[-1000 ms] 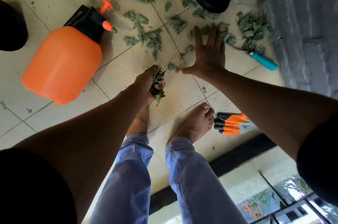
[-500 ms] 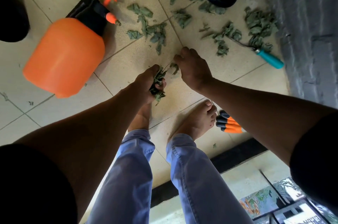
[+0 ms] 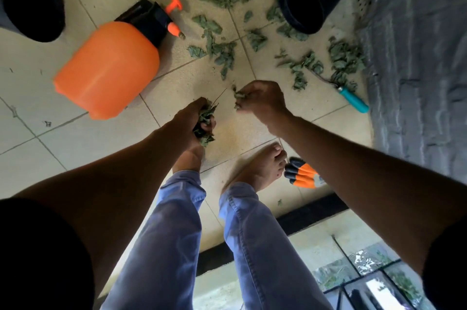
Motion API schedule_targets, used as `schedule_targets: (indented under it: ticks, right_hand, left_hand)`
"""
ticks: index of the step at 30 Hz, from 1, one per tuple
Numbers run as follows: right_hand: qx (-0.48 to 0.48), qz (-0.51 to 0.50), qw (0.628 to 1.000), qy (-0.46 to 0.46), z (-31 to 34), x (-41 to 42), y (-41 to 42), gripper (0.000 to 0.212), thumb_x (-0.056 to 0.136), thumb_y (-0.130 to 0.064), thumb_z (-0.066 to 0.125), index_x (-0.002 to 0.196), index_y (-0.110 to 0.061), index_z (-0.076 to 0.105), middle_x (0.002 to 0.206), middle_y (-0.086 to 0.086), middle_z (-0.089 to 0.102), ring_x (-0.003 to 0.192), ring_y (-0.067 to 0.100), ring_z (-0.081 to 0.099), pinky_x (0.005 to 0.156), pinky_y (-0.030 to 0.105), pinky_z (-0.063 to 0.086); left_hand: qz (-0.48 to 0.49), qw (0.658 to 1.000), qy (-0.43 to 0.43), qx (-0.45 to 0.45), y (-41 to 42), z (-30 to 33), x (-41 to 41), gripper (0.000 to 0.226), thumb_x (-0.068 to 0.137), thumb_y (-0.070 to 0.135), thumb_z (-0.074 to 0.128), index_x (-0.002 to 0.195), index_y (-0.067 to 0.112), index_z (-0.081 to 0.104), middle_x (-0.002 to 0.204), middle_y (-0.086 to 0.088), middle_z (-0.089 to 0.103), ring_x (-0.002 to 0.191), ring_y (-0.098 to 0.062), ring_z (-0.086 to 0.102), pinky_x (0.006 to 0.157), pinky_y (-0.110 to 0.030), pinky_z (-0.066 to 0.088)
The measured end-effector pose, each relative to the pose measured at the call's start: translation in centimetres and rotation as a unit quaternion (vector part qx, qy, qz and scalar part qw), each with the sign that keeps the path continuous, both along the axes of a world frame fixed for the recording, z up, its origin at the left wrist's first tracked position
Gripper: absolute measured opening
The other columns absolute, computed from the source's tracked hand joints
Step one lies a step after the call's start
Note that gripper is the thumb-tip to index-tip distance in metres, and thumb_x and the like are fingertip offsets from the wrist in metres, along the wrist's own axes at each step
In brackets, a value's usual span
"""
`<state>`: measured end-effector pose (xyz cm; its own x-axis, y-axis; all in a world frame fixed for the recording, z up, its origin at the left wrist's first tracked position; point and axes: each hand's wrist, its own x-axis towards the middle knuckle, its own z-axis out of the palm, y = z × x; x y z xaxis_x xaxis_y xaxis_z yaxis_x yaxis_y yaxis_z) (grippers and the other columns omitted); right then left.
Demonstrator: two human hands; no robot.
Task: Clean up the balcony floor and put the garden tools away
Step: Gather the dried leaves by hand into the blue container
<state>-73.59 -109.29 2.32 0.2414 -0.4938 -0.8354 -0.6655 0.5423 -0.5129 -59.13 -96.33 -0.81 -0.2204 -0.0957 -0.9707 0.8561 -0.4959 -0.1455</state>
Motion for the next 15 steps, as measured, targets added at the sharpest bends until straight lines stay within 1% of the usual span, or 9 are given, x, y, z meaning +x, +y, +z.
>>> schedule_targets:
  ticks: [1, 2, 4, 6, 7, 9, 11, 13, 15]
  right_hand:
    - [0.009, -0.012, 0.999, -0.031, 2.0, 0.7, 0.4, 0.025, 0.078, 0.012, 0.078, 0.084, -0.011, 0.071, 0.083, 0.007, 0.074, 0.082, 0.024, 0.075, 0.076, 0.042, 0.065]
    - [-0.003, 0.000, 0.999, -0.055, 4.2, 1.5, 0.9, 0.024, 0.077, 0.010, 0.080, 0.083, -0.011, 0.072, 0.081, 0.005, 0.074, 0.080, 0.023, 0.075, 0.076, 0.043, 0.065]
    - [-0.101, 0.084, 0.988, -0.078, 8.2, 3.3, 1.9, 0.017, 0.072, -0.001, 0.082, 0.084, -0.011, 0.075, 0.079, 0.001, 0.075, 0.079, 0.020, 0.074, 0.074, 0.043, 0.064]
    - [-0.223, 0.188, 0.952, -0.089, 11.9, 5.2, 2.7, 0.018, 0.067, -0.017, 0.075, 0.084, -0.011, 0.076, 0.081, 0.001, 0.074, 0.078, 0.020, 0.071, 0.069, 0.037, 0.059]
    - [-0.276, 0.240, 0.927, -0.082, 13.4, 6.1, 3.1, 0.020, 0.067, -0.020, 0.070, 0.084, -0.011, 0.075, 0.083, 0.003, 0.072, 0.078, 0.022, 0.069, 0.067, 0.034, 0.056]
    - [-0.352, 0.328, 0.875, -0.056, 16.1, 8.2, 3.6, 0.019, 0.070, -0.012, 0.061, 0.085, -0.010, 0.072, 0.083, 0.009, 0.066, 0.078, 0.030, 0.065, 0.066, 0.033, 0.049]
    - [-0.381, 0.366, 0.847, -0.052, 18.2, 10.0, 4.1, 0.024, 0.070, -0.011, 0.054, 0.087, -0.009, 0.071, 0.084, 0.010, 0.062, 0.079, 0.030, 0.060, 0.067, 0.035, 0.049]
    - [-0.382, 0.365, 0.846, -0.077, 20.3, 11.8, 4.8, 0.027, 0.069, -0.011, 0.053, 0.089, -0.006, 0.069, 0.089, 0.010, 0.061, 0.084, 0.028, 0.058, 0.074, 0.034, 0.047]
    - [-0.383, 0.351, 0.846, -0.120, 22.4, 13.5, 5.7, 0.033, 0.075, -0.012, 0.048, 0.097, -0.002, 0.070, 0.101, 0.012, 0.063, 0.095, 0.028, 0.058, 0.087, 0.035, 0.047]
  left_hand:
    - [0.018, 1.000, 0.003, -0.001, -0.1, 1.1, 0.3, 0.026, 0.102, 0.031, 0.054, 0.081, 0.017, 0.047, 0.068, -0.003, 0.049, 0.039, -0.010, 0.052, 0.031, -0.016, 0.033]
    - [0.038, 0.999, 0.007, -0.003, -0.3, 2.4, 0.6, 0.027, 0.104, 0.032, 0.052, 0.081, 0.016, 0.047, 0.069, -0.003, 0.049, 0.038, -0.010, 0.052, 0.031, -0.016, 0.034]
    - [0.065, 0.998, 0.012, -0.014, -0.8, 5.2, 1.3, 0.026, 0.104, 0.033, 0.049, 0.085, 0.016, 0.049, 0.068, -0.004, 0.053, 0.040, -0.010, 0.053, 0.031, -0.015, 0.035]
    - [0.078, 0.996, 0.009, -0.030, -1.6, 8.7, 2.0, 0.026, 0.101, 0.034, 0.051, 0.085, 0.015, 0.053, 0.068, -0.004, 0.057, 0.042, -0.011, 0.053, 0.032, -0.018, 0.038]
    - [0.083, 0.996, 0.001, -0.036, -2.0, 10.4, 2.3, 0.030, 0.100, 0.035, 0.051, 0.079, 0.014, 0.056, 0.067, -0.004, 0.058, 0.042, -0.013, 0.055, 0.035, -0.018, 0.041]
    - [0.103, 0.993, -0.017, -0.049, -2.4, 13.5, 3.1, 0.048, 0.101, 0.036, 0.047, 0.060, 0.015, 0.059, 0.055, -0.003, 0.058, 0.043, -0.017, 0.058, 0.041, -0.016, 0.044]
    - [0.147, 0.986, -0.014, -0.072, -2.6, 16.5, 4.1, 0.054, 0.102, 0.038, 0.045, 0.053, 0.018, 0.057, 0.050, -0.002, 0.055, 0.046, -0.017, 0.059, 0.045, -0.016, 0.045]
    - [0.185, 0.979, -0.038, -0.081, -2.6, 19.4, 5.5, 0.056, 0.104, 0.035, 0.040, 0.052, 0.018, 0.053, 0.048, 0.000, 0.050, 0.046, -0.013, 0.056, 0.046, -0.016, 0.043]
    - [0.208, 0.969, -0.092, -0.098, -2.3, 22.4, 7.2, 0.054, 0.108, 0.027, 0.030, 0.058, 0.019, 0.046, 0.047, 0.002, 0.043, 0.043, -0.009, 0.050, 0.045, -0.014, 0.041]
